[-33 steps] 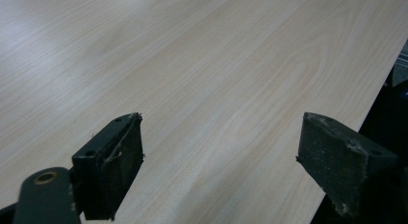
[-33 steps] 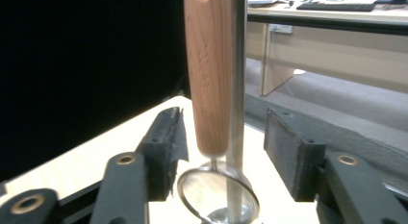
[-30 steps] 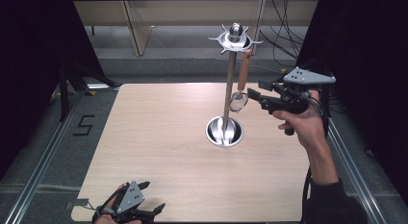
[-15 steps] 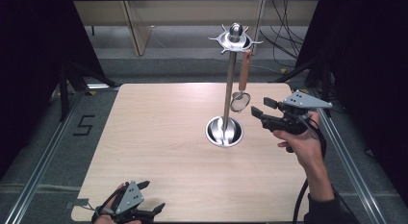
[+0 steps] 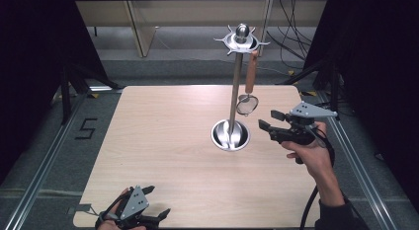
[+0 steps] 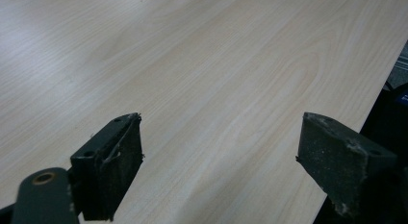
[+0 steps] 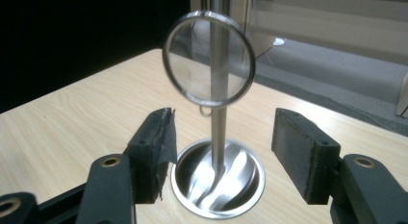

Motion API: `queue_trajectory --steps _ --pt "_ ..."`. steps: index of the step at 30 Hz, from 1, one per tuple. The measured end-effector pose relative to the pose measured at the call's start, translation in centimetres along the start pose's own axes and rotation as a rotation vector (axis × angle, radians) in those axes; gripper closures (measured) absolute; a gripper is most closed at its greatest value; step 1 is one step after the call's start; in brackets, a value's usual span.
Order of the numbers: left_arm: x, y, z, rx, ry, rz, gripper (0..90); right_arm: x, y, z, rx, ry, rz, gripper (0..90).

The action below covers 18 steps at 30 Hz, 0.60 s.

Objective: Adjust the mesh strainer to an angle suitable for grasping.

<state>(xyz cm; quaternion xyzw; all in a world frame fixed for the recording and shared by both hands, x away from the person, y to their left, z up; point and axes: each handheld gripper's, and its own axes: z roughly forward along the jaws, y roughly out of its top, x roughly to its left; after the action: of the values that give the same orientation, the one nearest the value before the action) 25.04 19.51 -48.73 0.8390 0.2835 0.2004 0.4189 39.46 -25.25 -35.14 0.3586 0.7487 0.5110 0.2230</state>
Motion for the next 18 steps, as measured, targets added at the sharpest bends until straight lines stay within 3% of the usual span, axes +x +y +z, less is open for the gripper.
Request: queue_trajectory --steps 6,7,9,15,18 --pt "0.2 0.1 0.0 -0.003 -0.003 0.018 15.0 -0.2 -0.7 0.0 0.007 -0.014 0.012 40.8" --pt "0.0 0.1 0.1 -0.018 -0.008 -0.005 15.0 -0.4 -0.8 0.0 0.012 -0.011 0.000 40.7" --pt "0.0 0.0 0.0 0.002 -0.009 -0.010 15.0 -0.3 -1.1 0.1 -0.009 -0.028 0.014 40.8" --pt "0.1 0.1 0.1 0.000 -0.005 0.015 15.0 -0.3 -1.4 0.1 0.022 -0.013 0.007 39.9" --pt "0.0 0.1 0.1 0.001 -0.016 -0.019 15.0 -0.2 -1.7 0.3 0.024 -0.026 0.007 38.5"
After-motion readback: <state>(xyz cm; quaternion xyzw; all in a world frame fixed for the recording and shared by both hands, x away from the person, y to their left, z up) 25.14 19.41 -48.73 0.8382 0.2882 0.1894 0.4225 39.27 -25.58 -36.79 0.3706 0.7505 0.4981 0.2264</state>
